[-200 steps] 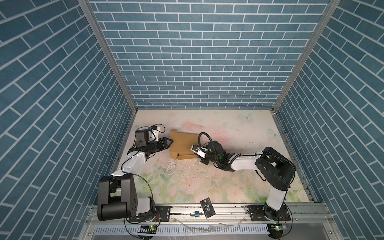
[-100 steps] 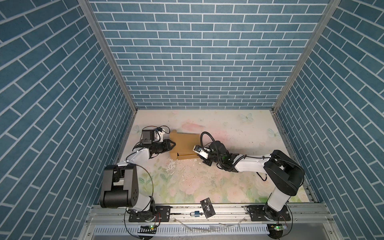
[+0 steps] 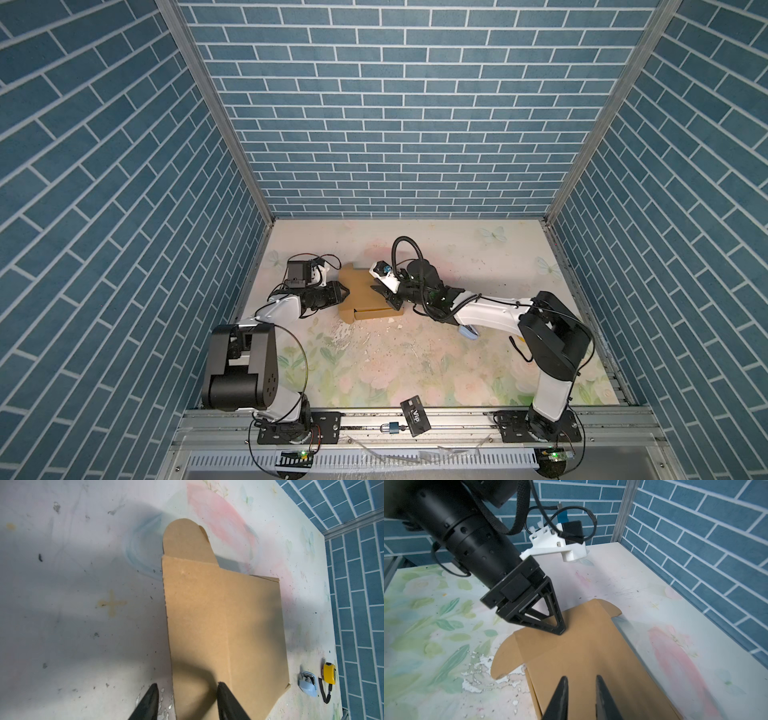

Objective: Fold the paper box

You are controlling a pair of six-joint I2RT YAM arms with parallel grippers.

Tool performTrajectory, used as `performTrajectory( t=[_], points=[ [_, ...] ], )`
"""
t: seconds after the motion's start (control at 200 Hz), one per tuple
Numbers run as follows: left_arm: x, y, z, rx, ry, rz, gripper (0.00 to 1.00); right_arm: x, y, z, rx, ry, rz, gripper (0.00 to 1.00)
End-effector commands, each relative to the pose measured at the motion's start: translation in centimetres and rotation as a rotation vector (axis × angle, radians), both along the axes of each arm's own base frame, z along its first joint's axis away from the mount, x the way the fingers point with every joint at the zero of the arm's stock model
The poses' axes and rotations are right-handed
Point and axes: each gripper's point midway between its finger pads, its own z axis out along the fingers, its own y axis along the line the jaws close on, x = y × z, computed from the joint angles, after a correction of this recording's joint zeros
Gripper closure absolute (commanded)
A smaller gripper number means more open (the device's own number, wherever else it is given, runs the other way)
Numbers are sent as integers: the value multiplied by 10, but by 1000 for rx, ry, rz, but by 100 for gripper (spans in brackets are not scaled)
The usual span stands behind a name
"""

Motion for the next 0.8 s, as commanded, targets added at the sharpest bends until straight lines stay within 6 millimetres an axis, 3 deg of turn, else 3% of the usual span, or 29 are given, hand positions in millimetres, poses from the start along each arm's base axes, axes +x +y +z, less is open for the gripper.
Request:
performTrajectory(
  t=[0.0,0.185,0.375,0.605,0.745,0.795],
  points=[
    [-5,2,-13,20,47,12,53,0,11,-22,7,116,9,76],
    [-6,2,-15,21,69,22,53,-2,26,-50,-39,201,17,79],
    [-10,-5,-18,8,91,14,56,-8,19,-82,-106,282,4,80],
    [-28,-28,-25,-1,112,-29,61,-11,-16,-103,-202,320,-79,80],
    [-38,-47,-22,-15,120,-64,61,-12,-43,-103,-229,326,-121,80],
    [-48,-54,-30,-21,138,-77,60,-10,-55,-105,-237,330,-133,80]
  ],
)
